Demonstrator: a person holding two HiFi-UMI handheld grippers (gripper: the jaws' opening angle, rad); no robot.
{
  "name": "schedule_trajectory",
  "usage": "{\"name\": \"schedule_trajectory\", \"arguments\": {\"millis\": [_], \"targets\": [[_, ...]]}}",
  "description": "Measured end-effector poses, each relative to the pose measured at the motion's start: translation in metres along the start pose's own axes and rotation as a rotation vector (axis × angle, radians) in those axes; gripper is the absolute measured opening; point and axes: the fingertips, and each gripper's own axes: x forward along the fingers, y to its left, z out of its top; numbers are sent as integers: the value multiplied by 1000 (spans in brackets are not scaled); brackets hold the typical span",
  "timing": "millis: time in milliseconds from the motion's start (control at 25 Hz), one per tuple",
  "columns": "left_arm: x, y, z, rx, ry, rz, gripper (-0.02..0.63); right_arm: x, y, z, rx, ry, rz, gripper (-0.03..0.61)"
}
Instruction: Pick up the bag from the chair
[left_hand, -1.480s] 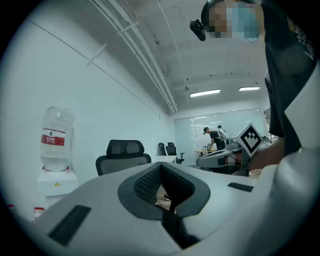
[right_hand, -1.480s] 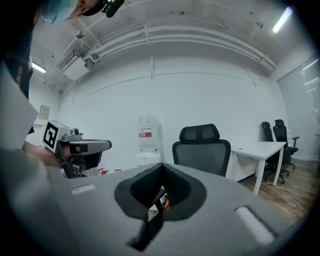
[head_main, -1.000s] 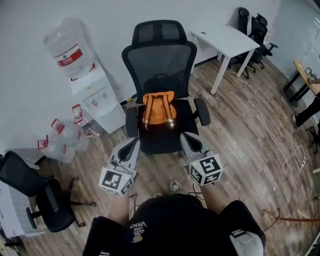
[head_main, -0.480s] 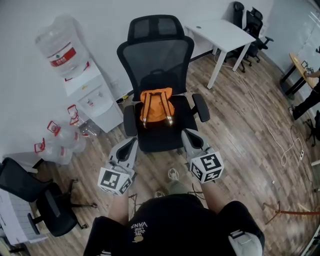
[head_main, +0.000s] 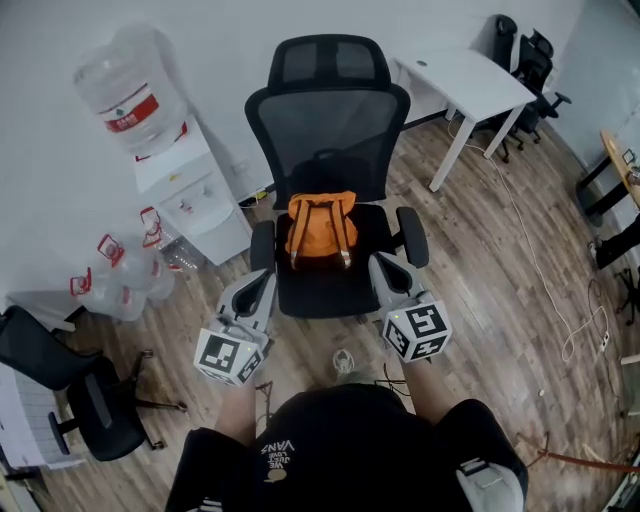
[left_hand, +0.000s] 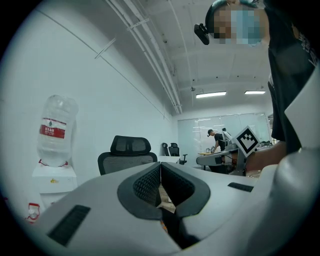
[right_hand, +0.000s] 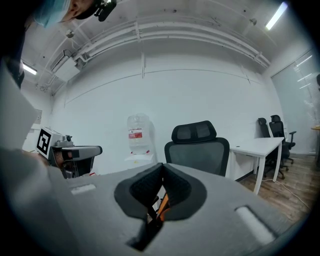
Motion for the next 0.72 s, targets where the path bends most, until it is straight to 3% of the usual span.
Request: {"name": "schedule_trajectory", "arguments": {"millis": [720], "targets": [[84, 7, -18, -12, 28, 110, 6, 61, -78, -12, 14, 42, 123, -2]]}}
